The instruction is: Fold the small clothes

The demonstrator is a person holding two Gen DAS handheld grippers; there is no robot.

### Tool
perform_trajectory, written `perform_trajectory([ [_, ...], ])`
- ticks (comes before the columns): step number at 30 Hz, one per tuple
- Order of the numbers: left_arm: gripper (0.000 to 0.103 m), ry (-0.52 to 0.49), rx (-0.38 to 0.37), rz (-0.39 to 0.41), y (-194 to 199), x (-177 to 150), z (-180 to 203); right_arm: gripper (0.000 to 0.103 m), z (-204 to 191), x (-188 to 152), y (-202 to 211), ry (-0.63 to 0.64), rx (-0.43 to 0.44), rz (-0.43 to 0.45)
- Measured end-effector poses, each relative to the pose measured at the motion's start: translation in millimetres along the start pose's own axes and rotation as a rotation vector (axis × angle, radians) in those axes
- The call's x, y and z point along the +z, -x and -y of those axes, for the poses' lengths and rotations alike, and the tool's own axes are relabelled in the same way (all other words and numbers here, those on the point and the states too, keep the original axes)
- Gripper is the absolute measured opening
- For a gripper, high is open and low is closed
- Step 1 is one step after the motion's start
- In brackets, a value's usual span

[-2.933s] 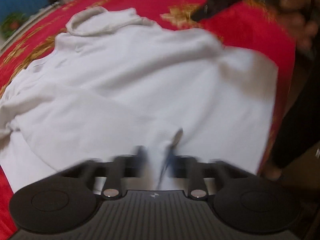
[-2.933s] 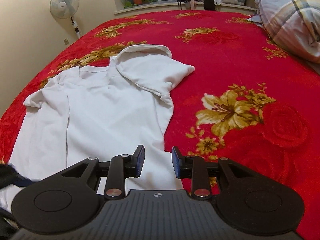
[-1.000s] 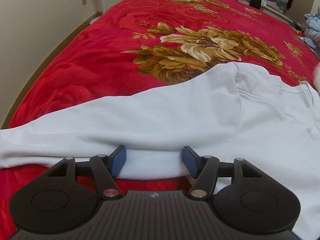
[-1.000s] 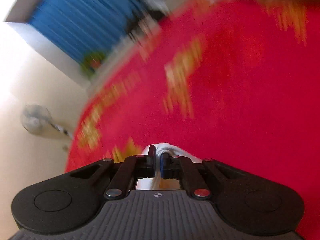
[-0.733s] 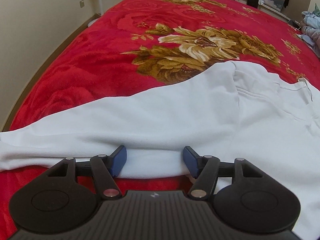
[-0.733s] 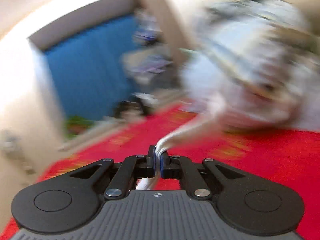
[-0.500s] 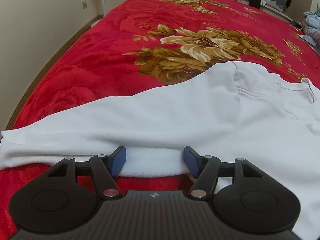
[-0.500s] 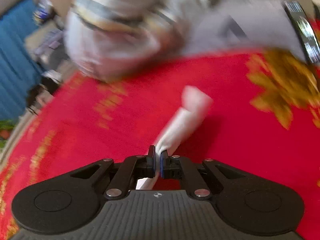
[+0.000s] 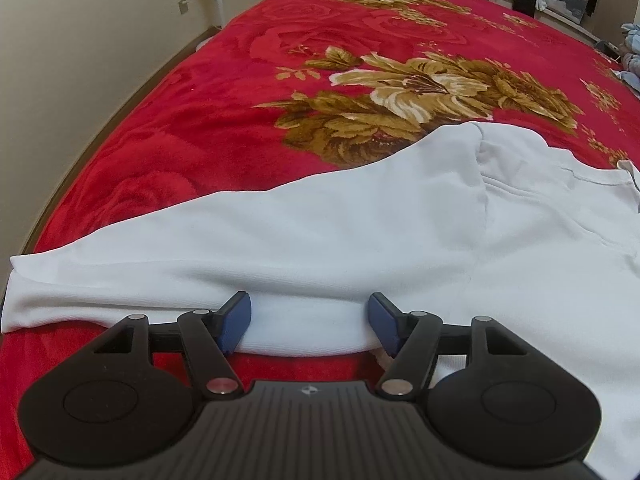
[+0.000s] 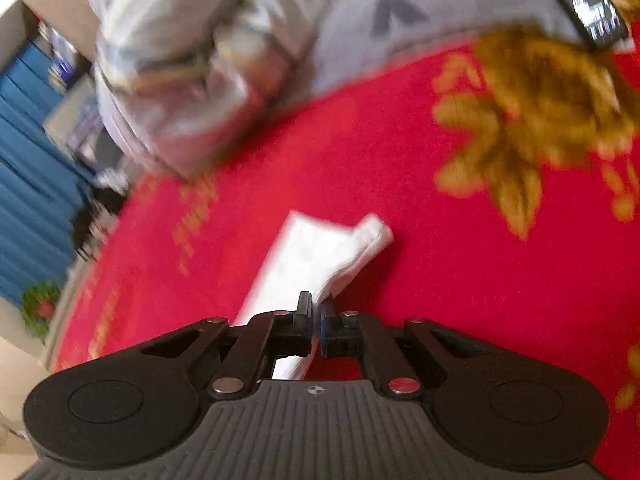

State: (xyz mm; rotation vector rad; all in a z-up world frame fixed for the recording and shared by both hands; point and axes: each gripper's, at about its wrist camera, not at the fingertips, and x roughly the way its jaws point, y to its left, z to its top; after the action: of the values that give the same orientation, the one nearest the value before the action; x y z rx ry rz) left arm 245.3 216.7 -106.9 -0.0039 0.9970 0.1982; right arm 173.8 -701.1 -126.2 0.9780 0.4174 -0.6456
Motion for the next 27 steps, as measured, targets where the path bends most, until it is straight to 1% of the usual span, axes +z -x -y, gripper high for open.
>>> perform_trajectory([
  [1, 0.071, 0.002, -0.003, 0.001, 1, 0, -1, 0.003, -4, 5, 2, 0.024, 0.008, 0.034],
  [2, 0.071, 0.002, -0.006, 0.002, 2, 0, -2, 0.003, -7, 6, 2, 0.061, -0.01, 0.046],
  [3, 0.071, 0.007, -0.006, 0.004, 4, 0, -3, 0.005, -9, 3, -3, 0.099, -0.06, 0.037],
  [4, 0.071, 0.009, -0.003, 0.009, 7, 0, -3, 0.008, -9, -2, -9, 0.129, -0.129, 0.011],
  [5, 0.071, 0.005, 0.005, 0.02, 13, 0, -3, 0.009, -8, -6, -14, 0.131, -0.155, -0.016],
  [6, 0.071, 0.001, 0.012, 0.032, 18, 0, -3, 0.009, -7, -9, -15, 0.121, -0.159, -0.034],
  [8, 0.071, 0.011, 0.005, 0.073, 36, -1, -4, 0.009, -18, -13, -5, 0.142, -0.186, -0.009],
  [9, 0.071, 0.02, -0.009, 0.091, 45, -2, -5, 0.009, -27, -14, 2, 0.163, -0.179, 0.009],
  [11, 0.07, 0.036, -0.037, 0.123, 64, -5, -7, 0.009, -50, -20, 19, 0.212, -0.139, 0.024],
  [14, 0.07, 0.06, -0.068, 0.16, 96, -14, -8, 0.009, -84, -31, 49, 0.285, -0.033, 0.011],
  [16, 0.07, 0.071, -0.098, 0.173, 116, -22, -8, 0.01, -109, -45, 77, 0.367, 0.073, -0.031],
  [17, 0.07, 0.068, -0.112, 0.181, 128, -30, -7, 0.014, -119, -53, 90, 0.405, 0.124, -0.057],
  [19, 0.07, 0.057, -0.119, 0.192, 149, -48, -6, 0.017, -134, -75, 124, 0.484, 0.227, -0.113],
  [20, 0.069, 0.054, -0.128, 0.194, 158, -58, -4, 0.019, -138, -85, 139, 0.516, 0.264, -0.139],
  [22, 0.068, 0.065, -0.164, 0.19, 176, -82, -4, 0.021, -144, -110, 169, 0.581, 0.315, -0.206],
  [24, 0.064, 0.088, -0.207, 0.165, 188, -106, -4, 0.024, -141, -131, 191, 0.613, 0.348, -0.275],
  [25, 0.062, 0.099, -0.225, 0.146, 192, -118, -3, 0.025, -137, -143, 201, 0.629, 0.355, -0.317],
  [27, 0.061, 0.119, -0.25, 0.099, 197, -143, 0, 0.034, -127, -163, 215, 0.654, 0.346, -0.39],
])
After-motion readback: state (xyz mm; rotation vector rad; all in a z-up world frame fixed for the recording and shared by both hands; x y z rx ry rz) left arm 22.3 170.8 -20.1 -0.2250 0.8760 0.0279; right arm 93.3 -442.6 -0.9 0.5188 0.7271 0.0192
